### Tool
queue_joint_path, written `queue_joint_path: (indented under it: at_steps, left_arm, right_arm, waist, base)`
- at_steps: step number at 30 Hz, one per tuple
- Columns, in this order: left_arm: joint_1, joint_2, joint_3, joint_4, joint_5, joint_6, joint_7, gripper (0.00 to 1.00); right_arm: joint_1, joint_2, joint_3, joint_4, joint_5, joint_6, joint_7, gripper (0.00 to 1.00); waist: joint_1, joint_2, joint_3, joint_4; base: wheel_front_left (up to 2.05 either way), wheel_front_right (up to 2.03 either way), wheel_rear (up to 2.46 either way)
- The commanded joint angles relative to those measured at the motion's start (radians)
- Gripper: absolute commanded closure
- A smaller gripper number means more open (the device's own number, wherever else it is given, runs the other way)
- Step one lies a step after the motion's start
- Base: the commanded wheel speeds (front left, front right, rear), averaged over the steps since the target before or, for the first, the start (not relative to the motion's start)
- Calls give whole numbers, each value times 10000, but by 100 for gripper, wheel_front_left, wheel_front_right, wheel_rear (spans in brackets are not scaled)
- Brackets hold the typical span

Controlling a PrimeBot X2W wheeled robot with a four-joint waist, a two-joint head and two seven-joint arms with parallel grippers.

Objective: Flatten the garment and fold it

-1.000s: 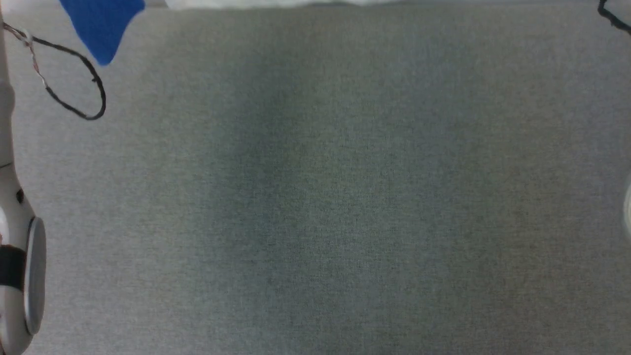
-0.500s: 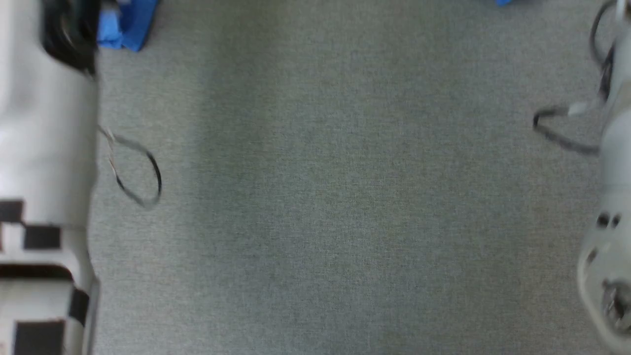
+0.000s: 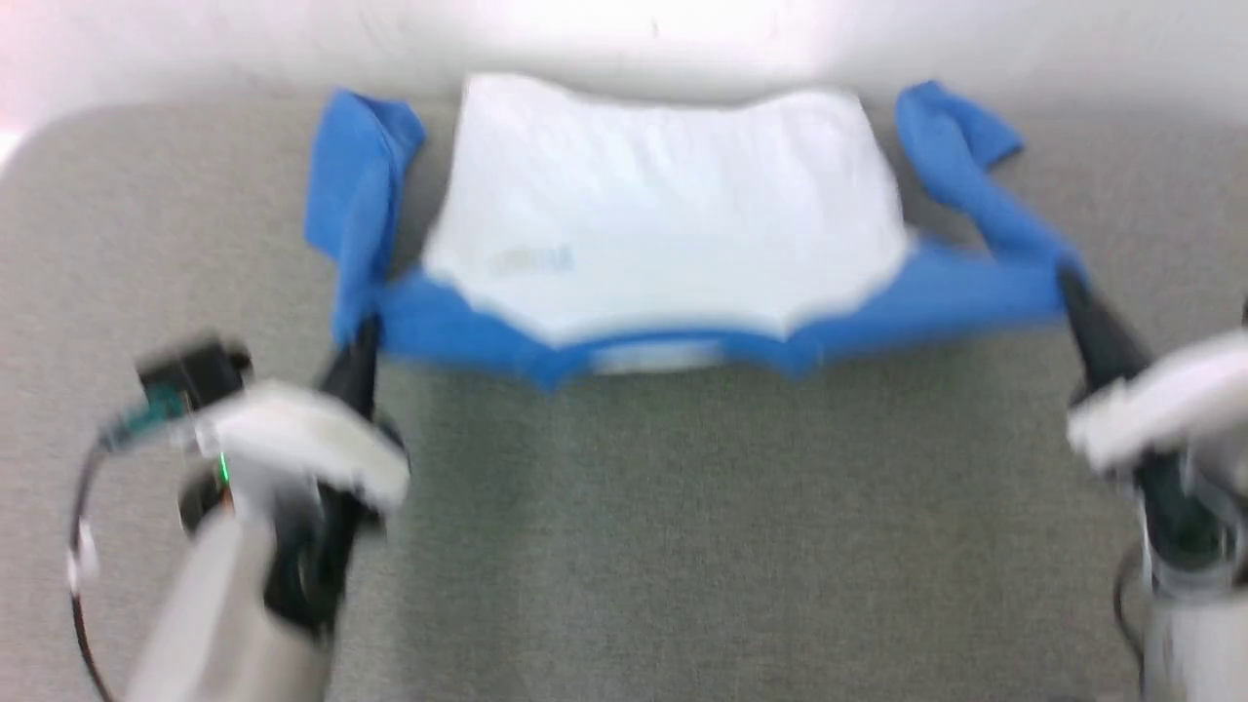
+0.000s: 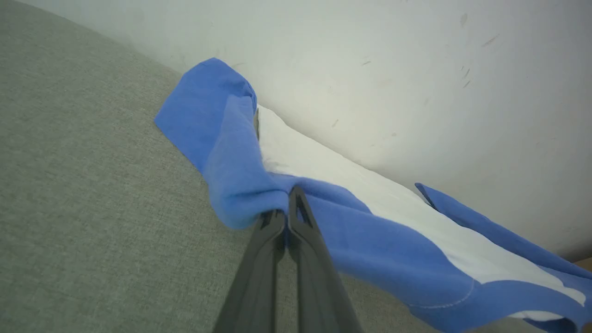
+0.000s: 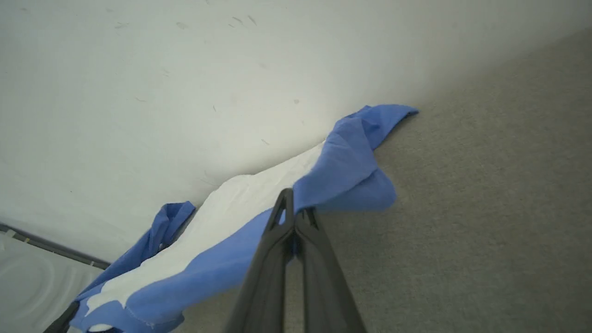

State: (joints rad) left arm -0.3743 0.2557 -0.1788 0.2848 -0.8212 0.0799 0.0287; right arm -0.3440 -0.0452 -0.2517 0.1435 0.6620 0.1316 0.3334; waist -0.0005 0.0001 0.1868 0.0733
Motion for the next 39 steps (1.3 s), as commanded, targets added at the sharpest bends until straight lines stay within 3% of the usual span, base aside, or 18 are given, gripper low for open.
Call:
queue_joint_path:
  at_steps: [1,9,17,20,25,26,27,28,29,34,39]
  left_arm:
    - [339,112,84,-180,-45,172,30,100]
    - [3759,464,-278,-2007,193,1571,1024,100]
    - [5115,1144,-1105,-2334,975,2635,2365,100]
    - [5210,1172,-1361,-2098,1113,2795,2660,100]
    - [5027,958,-1511,-1498,1041,2677,2651,100]
    - [4977,889,-1470,-1428,983,2650,2580,89]
    - [4924,854,-1455,-1366,960,2628,2537,0]
    - [4864,832,-1426,-1336,941,2595,2469,0]
    - [4810,829,-1373,-1331,927,2566,2376,0]
    - [4735,1097,-1037,-1721,802,2570,2326,0]
    - [4831,1586,-290,-3027,859,3138,2178,0]
  right_arm:
    - [323,-69,-93,-208,-99,-9,-38,100]
    - [3401,-54,-332,-1420,-1411,-9,478,100]
    - [4651,-52,-318,-1864,-3108,-9,1611,100]
    - [4830,-52,-29,-1846,-3776,-9,1934,100]
    - [4951,-52,485,-1250,-4032,-9,2253,100]
    - [4957,-52,562,-1098,-4060,-9,2297,100]
    - [4949,-52,587,-963,-4056,-9,2316,100]
    - [4933,-52,598,-845,-3950,-9,2322,75]
    - [4929,-52,618,-754,-3876,-9,2361,0]
    - [4974,-51,525,-1037,-3565,-9,2610,0]
    - [4796,-51,-177,-2237,-3158,-9,2620,0]
  waist:
    - [5,-1,-924,210]
    - [5,-1,-1602,119]
    - [5,-1,-1637,20]
    - [5,-1,-1596,32]
    - [5,-1,-1544,42]
    - [5,-1,-1543,44]
    - [5,-1,-1548,45]
    - [5,-1,-1555,48]
    - [5,-1,-1562,49]
    - [5,-1,-1637,31]
    - [5,-1,-1633,0]
  base:
    - [0,0,0]
    - [0,0,0]
    - [0,0,0]
    - [0,0,0]
    - [0,0,0]
    - [0,0,0]
    - [0,0,0]
    - [0,0,0]
    - [0,0,0]
    - [0,0,0]
    - [0,0,0]
